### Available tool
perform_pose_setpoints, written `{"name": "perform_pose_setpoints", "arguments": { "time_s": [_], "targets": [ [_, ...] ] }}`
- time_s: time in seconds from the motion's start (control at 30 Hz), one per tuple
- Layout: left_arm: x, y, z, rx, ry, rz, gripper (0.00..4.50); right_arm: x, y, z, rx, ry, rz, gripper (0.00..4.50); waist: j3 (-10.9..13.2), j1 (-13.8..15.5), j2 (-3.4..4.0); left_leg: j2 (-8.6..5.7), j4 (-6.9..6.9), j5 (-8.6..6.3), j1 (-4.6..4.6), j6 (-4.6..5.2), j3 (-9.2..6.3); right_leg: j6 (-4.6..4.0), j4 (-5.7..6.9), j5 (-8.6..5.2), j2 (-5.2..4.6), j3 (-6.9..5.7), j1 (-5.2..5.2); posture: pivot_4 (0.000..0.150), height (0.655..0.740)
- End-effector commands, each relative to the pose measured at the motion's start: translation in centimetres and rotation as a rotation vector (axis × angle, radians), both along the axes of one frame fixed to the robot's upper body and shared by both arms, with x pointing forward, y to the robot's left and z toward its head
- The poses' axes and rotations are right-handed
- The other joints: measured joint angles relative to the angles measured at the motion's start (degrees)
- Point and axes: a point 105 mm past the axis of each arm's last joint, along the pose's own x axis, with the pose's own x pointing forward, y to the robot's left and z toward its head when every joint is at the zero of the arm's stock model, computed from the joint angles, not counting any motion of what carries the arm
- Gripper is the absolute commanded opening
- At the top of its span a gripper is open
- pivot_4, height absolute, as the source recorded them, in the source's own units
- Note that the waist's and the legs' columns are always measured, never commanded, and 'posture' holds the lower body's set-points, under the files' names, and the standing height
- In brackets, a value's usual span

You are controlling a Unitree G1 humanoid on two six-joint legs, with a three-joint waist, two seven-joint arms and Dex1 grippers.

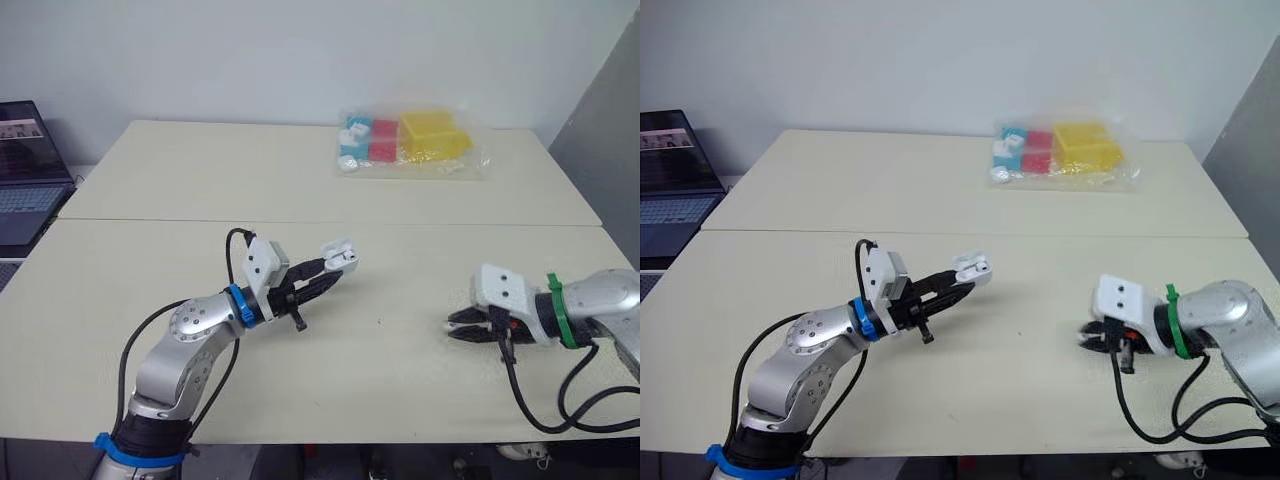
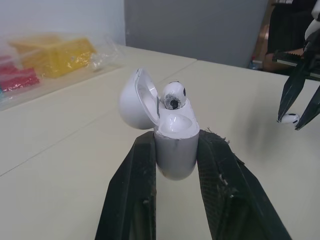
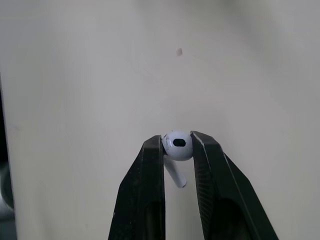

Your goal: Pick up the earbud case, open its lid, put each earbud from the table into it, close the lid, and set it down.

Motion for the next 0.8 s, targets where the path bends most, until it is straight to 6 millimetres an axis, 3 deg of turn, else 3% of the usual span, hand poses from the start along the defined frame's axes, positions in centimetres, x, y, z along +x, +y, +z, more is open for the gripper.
{"name": "perform_pose_setpoints", "arguments": {
  "time_s": [0.03, 0.17, 0.33, 0.8],
  "targets": [
    [-0.1, -0.8, 2.1, -0.048, -0.079, -0.025, 0.79, 0.0, 3.8, 3.6, 0.294, -0.085, 0.02, 0.41, 0.0, 0.0, -0.01, 0.02, 0.02, 0.0, -0.02, 0.0, -0.01, 0.0, 0.0, 0.0, 0.01, 0.0, 0.0, 0.15, 0.74],
    [0.2, -1.3, 2.4, -0.044, -0.096, -0.04, 0.79, 0.3, 6.7, 6.4, 0.602, -0.152, 0.023, 0.41, 0.0, 0.0, 0.03, 0.03, 0.02, 0.0, -0.09, 0.0, -0.09, 0.0, 0.03, 0.01, 0.06, -0.04, -0.03, 0.15, 0.74],
    [0.7, -1.6, 2.8, -0.039, -0.102, -0.06, 0.79, 1.2, 8.9, 7.5, 0.793, -0.189, -0.03, 0.41, 0.0, 0.1, 0.02, -0.01, 0.03, 0.0, -0.16, 0.0, -0.04, 0.0, -0.02, 0.01, 0.01, 0.0, -0.05, 0.15, 0.74],
    [1.3, -1.7, 3.4, -0.054, -0.109, -0.065, 0.79, 4.0, 10.4, 7.4, 0.877, -0.289, -0.149, 0.41, 0.0, 0.0, 0.03, 0.03, 0.0, 0.0, -0.14, 0.01, -0.06, 0.0, 0.0, 0.01, 0.05, -0.02, -0.06, 0.15, 0.74]
  ]
}}
